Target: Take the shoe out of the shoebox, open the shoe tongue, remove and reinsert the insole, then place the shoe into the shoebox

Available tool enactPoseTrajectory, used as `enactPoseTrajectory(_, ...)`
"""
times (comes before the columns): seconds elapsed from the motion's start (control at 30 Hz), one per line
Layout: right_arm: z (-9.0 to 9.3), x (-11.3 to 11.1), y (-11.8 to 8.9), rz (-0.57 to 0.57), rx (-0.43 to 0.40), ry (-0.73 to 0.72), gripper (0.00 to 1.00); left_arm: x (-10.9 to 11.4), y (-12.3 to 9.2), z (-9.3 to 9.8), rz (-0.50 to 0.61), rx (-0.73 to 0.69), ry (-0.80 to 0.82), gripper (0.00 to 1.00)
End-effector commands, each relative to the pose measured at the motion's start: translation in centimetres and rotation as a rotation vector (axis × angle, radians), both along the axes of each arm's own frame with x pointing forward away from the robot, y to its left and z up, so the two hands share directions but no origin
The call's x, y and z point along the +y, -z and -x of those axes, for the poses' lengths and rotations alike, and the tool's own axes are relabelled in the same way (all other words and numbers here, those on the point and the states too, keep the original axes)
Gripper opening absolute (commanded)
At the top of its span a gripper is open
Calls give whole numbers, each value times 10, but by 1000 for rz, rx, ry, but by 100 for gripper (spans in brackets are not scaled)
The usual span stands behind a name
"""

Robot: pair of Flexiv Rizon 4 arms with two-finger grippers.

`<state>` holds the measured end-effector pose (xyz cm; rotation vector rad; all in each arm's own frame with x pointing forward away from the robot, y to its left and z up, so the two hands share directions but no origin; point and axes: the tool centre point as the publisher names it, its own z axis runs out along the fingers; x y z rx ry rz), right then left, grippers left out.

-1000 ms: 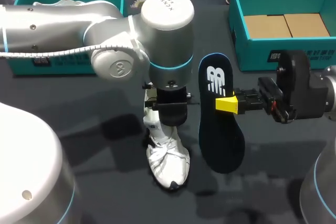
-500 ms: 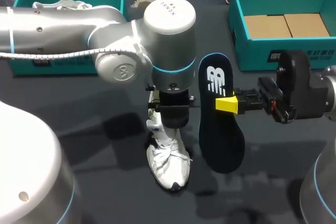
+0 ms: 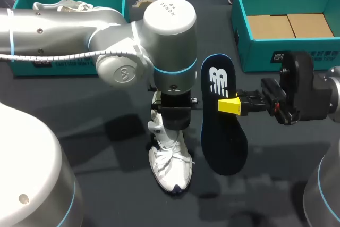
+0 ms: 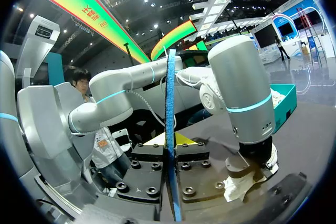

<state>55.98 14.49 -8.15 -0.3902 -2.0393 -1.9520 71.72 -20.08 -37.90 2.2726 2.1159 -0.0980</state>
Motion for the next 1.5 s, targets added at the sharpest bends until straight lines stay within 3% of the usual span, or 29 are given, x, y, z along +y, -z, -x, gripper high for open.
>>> enactPoseTrajectory(0.03, 3, 0, 0, 4, 1, 6, 0, 0, 2, 2, 7, -2, 23, 0)
enactPoseTrajectory(0.57, 3, 0, 0, 4, 1, 6, 0, -7, 13, -5, -14, -2, 41, 0)
enactPoseTrajectory(0.7, 3, 0, 0, 4, 1, 6, 0, -7, 10, -8, -6, -5, 30, 35)
enactPoseTrajectory(0.97, 3, 0, 0, 4, 1, 6, 0, -6, -5, -15, 35, -28, 3, 50)
enactPoseTrajectory(1.2, 3, 0, 0, 4, 1, 6, 0, 0, -26, -23, 99, -71, -63, 100)
enactPoseTrajectory(1.5, 3, 0, 0, 4, 1, 6, 0, 12, -71, -39, 270, -113, -204, 100)
